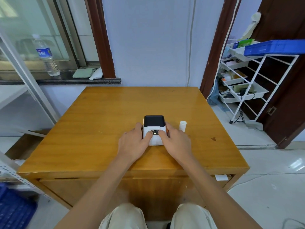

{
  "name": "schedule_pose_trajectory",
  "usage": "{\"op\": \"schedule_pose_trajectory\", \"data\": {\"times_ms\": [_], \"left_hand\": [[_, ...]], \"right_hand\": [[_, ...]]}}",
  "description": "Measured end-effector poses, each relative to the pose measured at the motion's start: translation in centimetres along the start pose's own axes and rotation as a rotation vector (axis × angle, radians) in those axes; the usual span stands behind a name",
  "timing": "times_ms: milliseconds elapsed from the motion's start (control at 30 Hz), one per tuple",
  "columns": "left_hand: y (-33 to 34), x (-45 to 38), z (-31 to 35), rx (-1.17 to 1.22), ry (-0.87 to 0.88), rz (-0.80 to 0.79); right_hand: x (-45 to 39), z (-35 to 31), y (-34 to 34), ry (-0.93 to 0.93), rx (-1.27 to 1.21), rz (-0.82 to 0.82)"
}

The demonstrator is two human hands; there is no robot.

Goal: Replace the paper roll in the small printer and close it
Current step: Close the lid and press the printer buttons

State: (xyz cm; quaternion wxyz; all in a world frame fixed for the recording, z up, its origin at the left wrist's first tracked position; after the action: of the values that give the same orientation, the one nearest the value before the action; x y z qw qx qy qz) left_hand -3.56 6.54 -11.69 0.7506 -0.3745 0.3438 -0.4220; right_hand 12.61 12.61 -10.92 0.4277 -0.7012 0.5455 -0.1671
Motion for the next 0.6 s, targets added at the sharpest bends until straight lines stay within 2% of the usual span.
{"op": "schedule_pose_trajectory", "data": {"times_ms": [600], "left_hand": [[0.49,-0.21,-0.38,0.009,0.007,-0.008]], "right_hand": [[-0.34,0.72,0.49,-0.015,-0.008,0.01]]}}
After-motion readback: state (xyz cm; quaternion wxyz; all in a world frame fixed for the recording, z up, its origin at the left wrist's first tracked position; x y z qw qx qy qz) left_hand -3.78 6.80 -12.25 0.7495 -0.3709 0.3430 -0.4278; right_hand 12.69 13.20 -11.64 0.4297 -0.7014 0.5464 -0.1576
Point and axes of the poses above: each hand's wrist, its own x-axis away from the middle knuckle, its own y-axis out of the palm, z = x × y, the point moved 7 cm from there along -x, towards the middle knuckle, and after that the axes turned 1 degree about -y, right-handed, at the moved point
